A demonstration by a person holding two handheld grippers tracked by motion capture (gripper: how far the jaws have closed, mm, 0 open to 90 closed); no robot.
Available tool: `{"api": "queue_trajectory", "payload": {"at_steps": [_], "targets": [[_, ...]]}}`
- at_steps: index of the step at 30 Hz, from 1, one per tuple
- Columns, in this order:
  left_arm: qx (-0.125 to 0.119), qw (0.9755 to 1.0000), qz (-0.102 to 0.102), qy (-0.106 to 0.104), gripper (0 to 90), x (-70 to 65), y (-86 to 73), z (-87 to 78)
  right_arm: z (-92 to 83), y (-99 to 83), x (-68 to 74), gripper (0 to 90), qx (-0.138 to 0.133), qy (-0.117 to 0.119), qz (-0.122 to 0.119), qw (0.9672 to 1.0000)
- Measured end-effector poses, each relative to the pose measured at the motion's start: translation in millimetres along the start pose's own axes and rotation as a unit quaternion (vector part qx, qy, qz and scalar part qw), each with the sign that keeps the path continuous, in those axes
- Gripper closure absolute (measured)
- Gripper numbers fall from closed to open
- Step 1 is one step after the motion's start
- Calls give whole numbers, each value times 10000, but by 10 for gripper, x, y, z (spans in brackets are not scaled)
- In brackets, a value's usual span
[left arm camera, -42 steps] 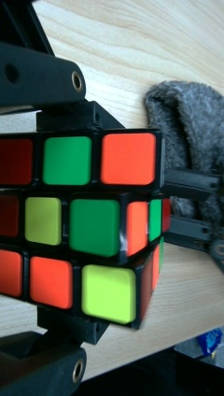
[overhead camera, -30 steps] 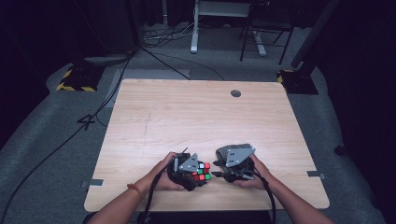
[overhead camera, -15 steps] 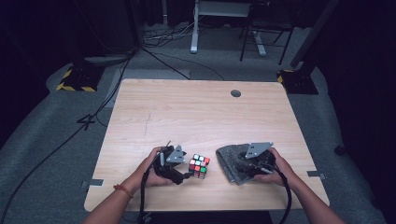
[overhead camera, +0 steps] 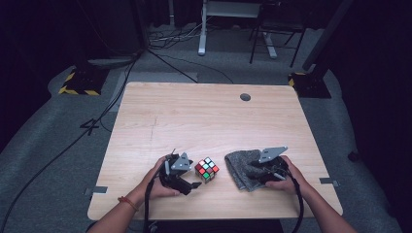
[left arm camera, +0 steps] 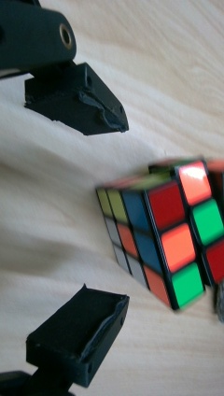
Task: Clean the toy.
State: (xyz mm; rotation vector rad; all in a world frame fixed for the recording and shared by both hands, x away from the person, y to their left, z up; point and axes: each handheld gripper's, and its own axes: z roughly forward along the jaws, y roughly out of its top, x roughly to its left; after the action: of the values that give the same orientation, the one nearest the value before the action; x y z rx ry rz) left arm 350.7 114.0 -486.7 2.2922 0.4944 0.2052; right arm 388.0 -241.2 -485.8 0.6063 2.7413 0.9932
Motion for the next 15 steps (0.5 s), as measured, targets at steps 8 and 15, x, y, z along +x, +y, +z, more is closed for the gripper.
{"api": "queue_trajectory", "payload": {"at_steps": [8, 15], "targets": [[-87, 9965, -604, 575, 158, -166, 150, 200, 0, 5, 16, 468, 17, -56, 7, 10000], [-140, 9959, -796, 397, 180, -117, 255, 443, 1, 6, 22, 467, 29, -77, -19, 10000]]}}
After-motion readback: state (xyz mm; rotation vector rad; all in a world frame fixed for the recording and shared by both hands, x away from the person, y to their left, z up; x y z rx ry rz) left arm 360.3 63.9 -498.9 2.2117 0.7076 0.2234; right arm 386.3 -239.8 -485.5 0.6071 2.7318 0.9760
